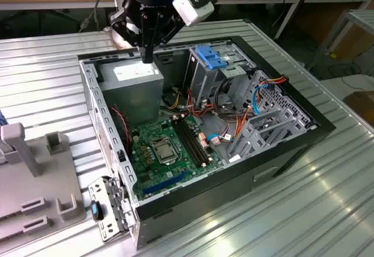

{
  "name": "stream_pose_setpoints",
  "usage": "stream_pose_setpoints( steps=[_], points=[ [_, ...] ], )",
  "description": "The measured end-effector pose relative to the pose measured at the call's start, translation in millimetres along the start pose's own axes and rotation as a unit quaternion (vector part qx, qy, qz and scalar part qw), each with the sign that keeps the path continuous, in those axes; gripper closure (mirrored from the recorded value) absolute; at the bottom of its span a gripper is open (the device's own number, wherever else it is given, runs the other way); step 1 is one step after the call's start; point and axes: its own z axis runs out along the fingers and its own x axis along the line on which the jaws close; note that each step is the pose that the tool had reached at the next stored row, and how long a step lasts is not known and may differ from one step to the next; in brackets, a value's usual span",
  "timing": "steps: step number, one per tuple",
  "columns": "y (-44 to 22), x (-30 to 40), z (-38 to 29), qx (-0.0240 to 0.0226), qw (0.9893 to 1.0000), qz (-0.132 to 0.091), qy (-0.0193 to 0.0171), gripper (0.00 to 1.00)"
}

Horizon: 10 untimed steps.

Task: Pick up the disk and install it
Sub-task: 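Reach for the disk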

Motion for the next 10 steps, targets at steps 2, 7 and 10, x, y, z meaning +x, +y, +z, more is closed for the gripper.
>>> stream_pose_setpoints(
  steps=[2, 7, 10],
  points=[
    [-0.1, 1.6, 0.0, 0.0, 1.0, 0.0, 0.0, 0.89],
    [-0.4, 4.7, -0.1, 0.0, 1.0, 0.0, 0.0, 0.89],
    [-0.6, 7.5, -0.2, 0.0, 1.0, 0.0, 0.0, 0.89]
  ],
)
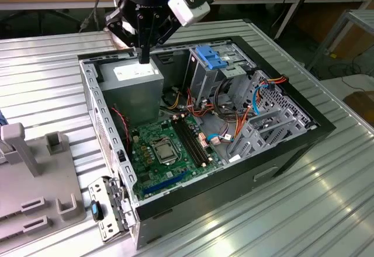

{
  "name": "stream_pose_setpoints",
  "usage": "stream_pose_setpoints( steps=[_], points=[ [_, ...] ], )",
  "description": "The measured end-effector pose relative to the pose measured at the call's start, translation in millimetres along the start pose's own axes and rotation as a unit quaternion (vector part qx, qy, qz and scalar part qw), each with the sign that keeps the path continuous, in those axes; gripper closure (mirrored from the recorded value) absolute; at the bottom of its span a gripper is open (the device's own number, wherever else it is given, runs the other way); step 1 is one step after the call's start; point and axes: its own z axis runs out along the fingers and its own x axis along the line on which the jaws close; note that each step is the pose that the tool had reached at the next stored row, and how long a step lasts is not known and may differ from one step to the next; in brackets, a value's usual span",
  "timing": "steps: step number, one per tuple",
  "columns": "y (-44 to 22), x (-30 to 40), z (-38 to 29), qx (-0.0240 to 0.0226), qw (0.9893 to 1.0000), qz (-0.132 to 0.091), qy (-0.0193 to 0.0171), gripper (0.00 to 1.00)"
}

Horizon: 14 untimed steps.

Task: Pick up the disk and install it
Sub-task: 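Reach for the disk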

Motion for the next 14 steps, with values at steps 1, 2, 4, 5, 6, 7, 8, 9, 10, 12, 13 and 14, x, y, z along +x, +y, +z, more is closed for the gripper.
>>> stream_pose_setpoints(
  steps=[1, 2, 4, 5, 6, 7, 8, 9, 10, 12, 13, 14],
  points=[
    [-0.1, 1.2, 0.0, 0.0, 1.0, 0.0, 0.0, 0.89],
    [-0.1, 1.8, 0.0, 0.0, 1.0, 0.0, 0.0, 0.89],
    [-0.2, 3.1, -0.1, 0.0, 1.0, 0.0, 0.0, 0.89],
    [-0.3, 4.4, -0.1, 0.0, 1.0, 0.0, 0.0, 0.89],
    [-0.4, 5.0, -0.1, 0.0, 1.0, 0.0, 0.0, 0.89],
    [-0.4, 5.5, -0.1, 0.0, 1.0, 0.0, 0.0, 0.89],
    [-0.4, 6.0, -0.2, 0.0, 1.0, 0.0, 0.0, 0.89],
    [-0.5, 6.5, -0.2, 0.0, 1.0, 0.0, 0.0, 0.89],
    [-0.5, 6.9, -0.2, 0.0, 1.0, 0.0, 0.0, 0.89],
    [-0.6, 7.8, -0.2, 0.0, 1.0, 0.0, 0.0, 0.89],
    [-0.6, 8.4, -0.2, 0.0, 1.0, 0.0, 0.0, 0.89],
    [-0.7, 9.0, -0.2, 0.0, 1.0, 0.0, 0.0, 0.89]
  ],
)
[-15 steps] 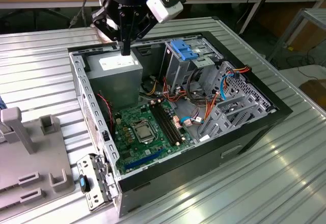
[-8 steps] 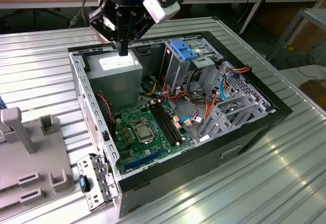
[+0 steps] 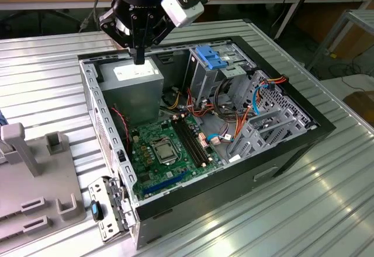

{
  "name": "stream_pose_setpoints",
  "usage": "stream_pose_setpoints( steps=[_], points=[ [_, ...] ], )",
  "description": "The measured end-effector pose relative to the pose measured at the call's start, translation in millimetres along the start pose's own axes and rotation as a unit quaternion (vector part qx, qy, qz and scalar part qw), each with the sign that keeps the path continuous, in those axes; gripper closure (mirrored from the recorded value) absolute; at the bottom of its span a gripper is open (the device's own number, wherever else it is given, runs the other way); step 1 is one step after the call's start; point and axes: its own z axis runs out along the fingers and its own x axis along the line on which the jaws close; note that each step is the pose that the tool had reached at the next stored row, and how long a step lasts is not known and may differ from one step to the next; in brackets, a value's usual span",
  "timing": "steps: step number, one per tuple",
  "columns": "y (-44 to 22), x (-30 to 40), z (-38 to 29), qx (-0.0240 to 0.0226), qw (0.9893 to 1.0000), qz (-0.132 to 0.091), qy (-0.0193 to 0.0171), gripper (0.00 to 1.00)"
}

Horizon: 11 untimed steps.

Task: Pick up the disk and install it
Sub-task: 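Reach for the disk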

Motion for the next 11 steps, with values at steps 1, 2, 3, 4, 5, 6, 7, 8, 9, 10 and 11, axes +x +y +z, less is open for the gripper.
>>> stream_pose_setpoints(
  steps=[1, 2, 3, 4, 5, 6, 7, 8, 9, 10, 11],
  points=[
    [-0.1, 0.8, 0.0, 0.0, 1.0, 0.0, 0.0, 0.89],
    [-0.1, 1.6, -0.1, 0.0, 1.0, 0.0, 0.0, 0.89],
    [-0.2, 2.2, -0.1, 0.0, 1.0, 0.0, 0.0, 0.89],
    [-0.2, 2.9, -0.1, 0.0, 1.0, 0.0, 0.0, 0.89],
    [-0.3, 3.5, -0.1, 0.0, 1.0, 0.0, 0.0, 0.89],
    [-0.4, 4.7, -0.2, 0.0, 1.0, 0.0, 0.0, 0.89],
    [-0.4, 5.4, -0.2, 0.0, 1.0, 0.0, 0.0, 0.89],
    [-0.5, 6.1, -0.2, 0.0, 1.0, 0.0, 0.0, 0.89],
    [-0.5, 6.9, -0.2, 0.0, 1.0, 0.0, 0.0, 0.89],
    [-0.6, 7.6, -0.2, 0.0, 1.0, 0.0, 0.0, 0.89],
    [-0.7, 8.8, -0.3, 0.0, 1.0, 0.0, 0.0, 0.89]
  ],
)
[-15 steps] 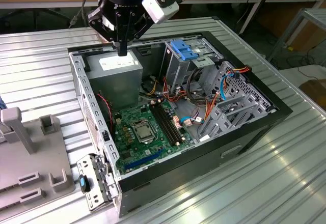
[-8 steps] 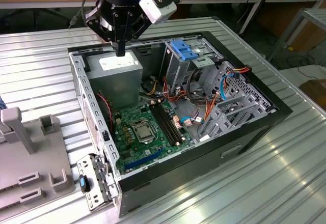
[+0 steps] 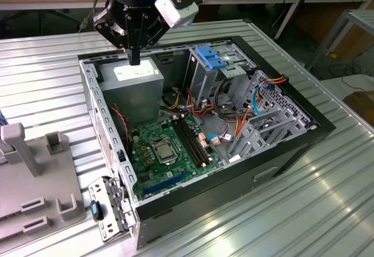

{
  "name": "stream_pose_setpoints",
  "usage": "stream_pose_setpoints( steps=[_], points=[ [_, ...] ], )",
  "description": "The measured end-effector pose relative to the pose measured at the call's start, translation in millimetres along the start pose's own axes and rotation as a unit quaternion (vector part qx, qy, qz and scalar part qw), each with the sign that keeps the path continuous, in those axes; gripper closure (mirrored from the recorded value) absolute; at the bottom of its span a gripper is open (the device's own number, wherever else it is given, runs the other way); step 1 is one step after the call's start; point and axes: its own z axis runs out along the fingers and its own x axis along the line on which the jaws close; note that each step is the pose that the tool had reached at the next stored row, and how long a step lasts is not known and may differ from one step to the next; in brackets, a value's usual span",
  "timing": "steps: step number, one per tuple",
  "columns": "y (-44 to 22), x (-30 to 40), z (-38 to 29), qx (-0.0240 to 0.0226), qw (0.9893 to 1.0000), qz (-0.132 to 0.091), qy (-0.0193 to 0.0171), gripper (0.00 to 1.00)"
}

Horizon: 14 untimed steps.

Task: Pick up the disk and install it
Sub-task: 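Reach for the disk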

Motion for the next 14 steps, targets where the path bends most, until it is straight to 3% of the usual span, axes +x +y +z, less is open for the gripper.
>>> stream_pose_setpoints(
  steps=[14],
  points=[
    [-0.9, 12.2, -0.3, 0.0, 1.0, 0.0, 0.0, 0.89]
  ],
)
